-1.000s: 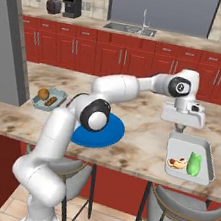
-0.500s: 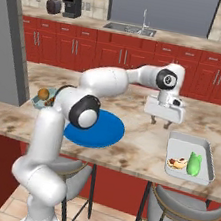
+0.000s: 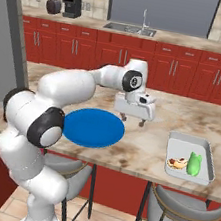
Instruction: Place one cooked food and one vegetable from the large plate to each tupperware container.
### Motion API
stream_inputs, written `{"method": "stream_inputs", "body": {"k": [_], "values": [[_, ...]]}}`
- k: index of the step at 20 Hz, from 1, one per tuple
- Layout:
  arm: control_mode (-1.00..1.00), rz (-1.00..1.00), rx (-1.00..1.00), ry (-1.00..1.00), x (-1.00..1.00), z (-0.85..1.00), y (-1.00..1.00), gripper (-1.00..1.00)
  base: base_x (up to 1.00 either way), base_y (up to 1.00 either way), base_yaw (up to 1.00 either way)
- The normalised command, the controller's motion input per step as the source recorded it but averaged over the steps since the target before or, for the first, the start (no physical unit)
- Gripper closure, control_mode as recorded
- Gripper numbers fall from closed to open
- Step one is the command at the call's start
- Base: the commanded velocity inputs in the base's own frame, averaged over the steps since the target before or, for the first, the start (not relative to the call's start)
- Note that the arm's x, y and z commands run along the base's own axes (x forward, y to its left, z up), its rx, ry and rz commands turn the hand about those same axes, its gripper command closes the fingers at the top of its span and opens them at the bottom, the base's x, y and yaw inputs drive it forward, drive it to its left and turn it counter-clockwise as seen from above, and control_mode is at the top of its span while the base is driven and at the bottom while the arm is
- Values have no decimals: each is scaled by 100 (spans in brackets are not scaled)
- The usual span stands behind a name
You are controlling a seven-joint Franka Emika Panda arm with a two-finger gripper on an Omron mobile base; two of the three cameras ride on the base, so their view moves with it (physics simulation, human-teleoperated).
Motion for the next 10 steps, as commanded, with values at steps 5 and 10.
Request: {"method": "stream_inputs", "body": {"k": [5, 10], "values": [[-100, 19, -2, -26, -25, 18, 100, -100, 0, 0, 0], [-100, 27, 0, -24, -26, 42, 92, -100, 0, 0, 0]]}}
